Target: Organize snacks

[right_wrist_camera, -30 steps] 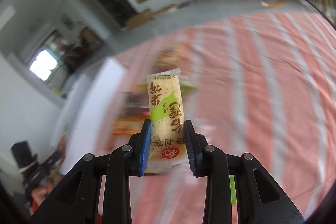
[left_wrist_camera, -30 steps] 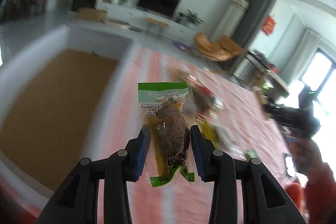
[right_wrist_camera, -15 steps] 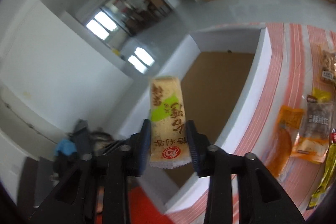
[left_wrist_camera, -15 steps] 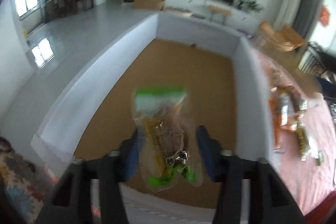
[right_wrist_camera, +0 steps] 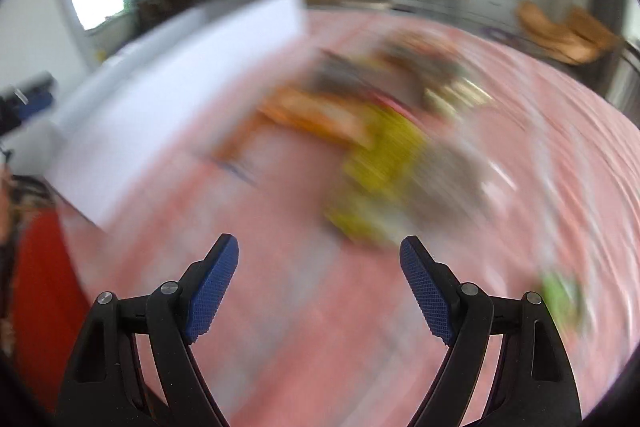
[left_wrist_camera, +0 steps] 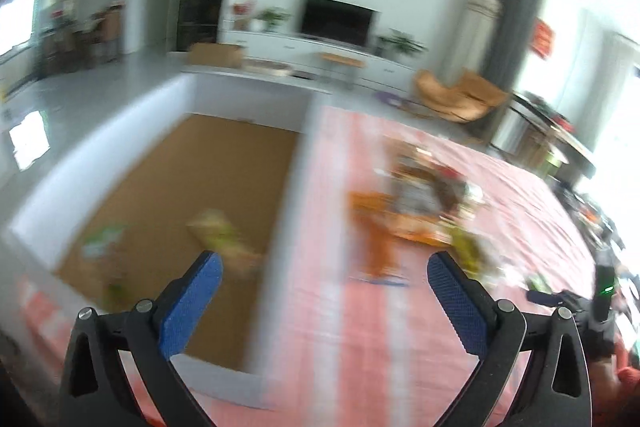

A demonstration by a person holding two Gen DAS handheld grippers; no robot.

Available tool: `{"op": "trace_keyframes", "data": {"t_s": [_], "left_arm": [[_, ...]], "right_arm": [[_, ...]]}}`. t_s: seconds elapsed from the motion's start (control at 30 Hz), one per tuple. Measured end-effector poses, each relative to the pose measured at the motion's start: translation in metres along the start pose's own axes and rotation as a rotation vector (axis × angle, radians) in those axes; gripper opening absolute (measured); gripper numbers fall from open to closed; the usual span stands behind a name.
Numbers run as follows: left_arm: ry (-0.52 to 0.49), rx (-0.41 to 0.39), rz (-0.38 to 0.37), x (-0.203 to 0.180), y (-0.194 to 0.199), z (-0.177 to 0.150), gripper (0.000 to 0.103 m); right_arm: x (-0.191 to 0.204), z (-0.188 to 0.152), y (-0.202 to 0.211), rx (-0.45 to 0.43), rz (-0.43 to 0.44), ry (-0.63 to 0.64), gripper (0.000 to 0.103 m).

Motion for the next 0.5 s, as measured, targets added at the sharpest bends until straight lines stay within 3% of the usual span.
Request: {"op": "trace_keyframes", "data": {"t_s": [0.1, 0.23, 0.33, 0.5], "left_arm": [[-0.047, 0.074, -0.091, -0.063, -0.031, -0.031, 0.102], [-0.100, 0.183, -0.118, -0.111, -0.081, -0.076, 0.102], [-0.141, 0.242, -0.101, -0.128, -0.110, -0.101, 0.102], [-0.188, 0.255, -0.038, -0.130, -0.146, -0.115, 0.102]], "right_arm": [[-0.055, -0.036, 0.027, -0.013, -0.114, -0.054, 0.085], [-0.102, -0.063, 0.044, 0.009, -0.222, -0.079, 0.085], [-0.120, -0.070, 0.042, 0.054, -0.219, -0.138, 0.085], [-0.133, -0.057, 0.029, 0.075, -0.232, -0.120, 0.093]]}}
Point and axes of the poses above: each gripper's, at about its wrist camera, not at the fingertips, and y roughly against the way its jaws point, x to its left, z to its top, the point moved 9 cm from there along -y, roughly the way its jaws point, and after that the axes turned 6 degrees about -x, right-handed, at the moved point
